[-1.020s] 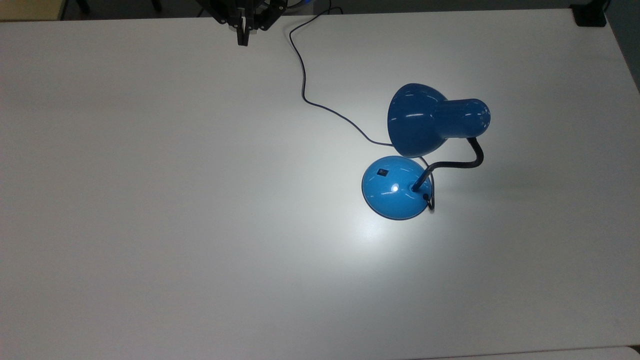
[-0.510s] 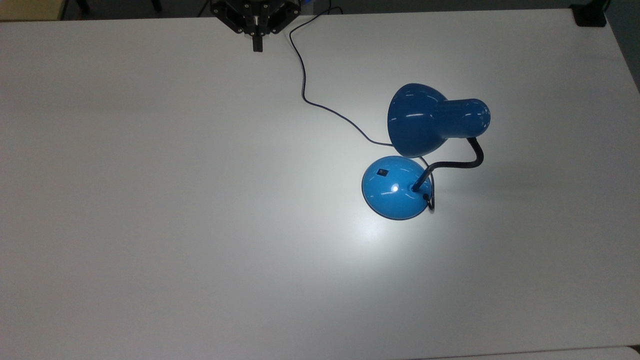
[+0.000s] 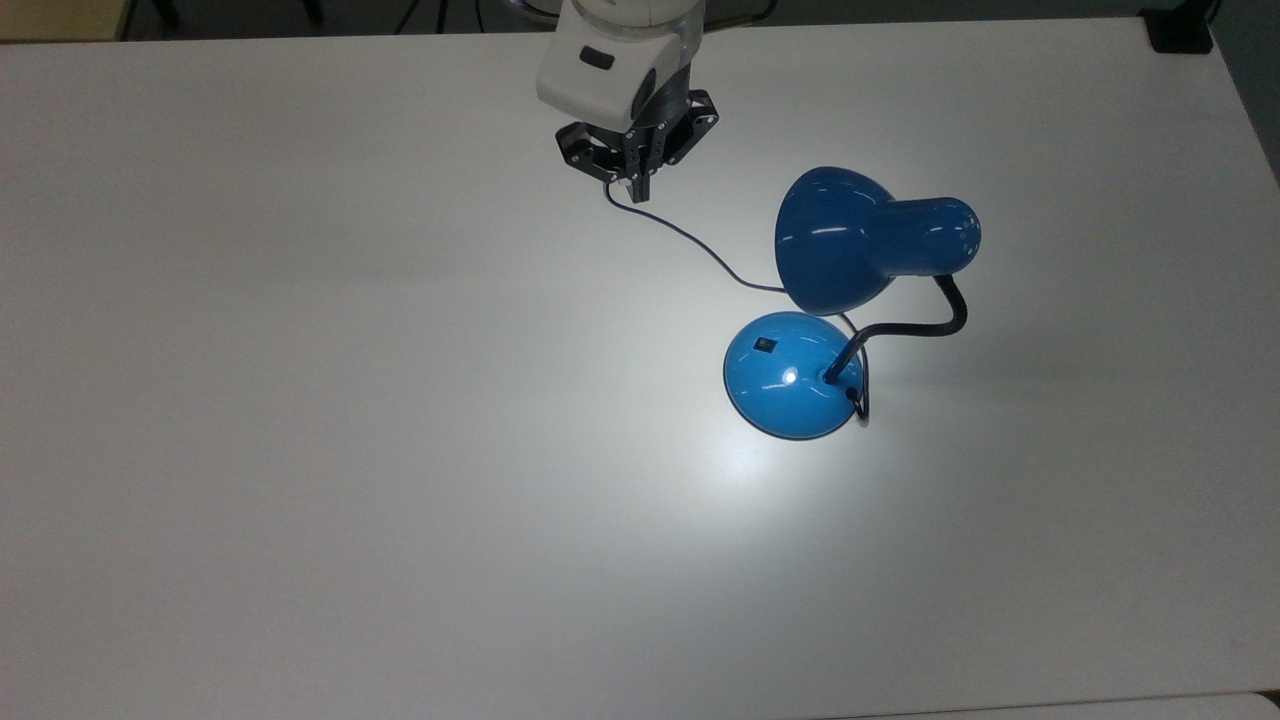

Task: Turn off the lamp
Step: 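Move the gripper toward the blue lamp base, above its switch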

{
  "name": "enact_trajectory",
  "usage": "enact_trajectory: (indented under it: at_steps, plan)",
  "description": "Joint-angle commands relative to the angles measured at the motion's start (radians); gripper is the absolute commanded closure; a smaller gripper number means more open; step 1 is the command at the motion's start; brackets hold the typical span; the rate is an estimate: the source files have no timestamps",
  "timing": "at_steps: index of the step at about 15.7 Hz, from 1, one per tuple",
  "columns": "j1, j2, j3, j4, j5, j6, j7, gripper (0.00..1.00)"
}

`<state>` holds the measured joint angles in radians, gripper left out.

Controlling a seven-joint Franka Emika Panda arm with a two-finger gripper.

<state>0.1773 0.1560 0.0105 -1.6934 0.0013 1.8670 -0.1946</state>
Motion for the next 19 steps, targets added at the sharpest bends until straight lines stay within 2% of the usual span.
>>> enact_trajectory:
  at_steps: [1, 4, 8, 13, 19]
  plan:
    - [0.002, 0.0, 0.008, -0.078, 0.057, 0.098, -0.248, 1.0]
    - [-0.009, 0.06, 0.063, -0.083, 0.059, 0.181, -0.312, 1.0]
    - [-0.006, 0.105, 0.088, -0.136, 0.063, 0.348, -0.406, 1.0]
    - [-0.01, 0.131, 0.106, -0.224, 0.137, 0.59, -0.58, 1.0]
    - [-0.018, 0.165, 0.121, -0.226, 0.284, 0.635, -0.769, 1.0]
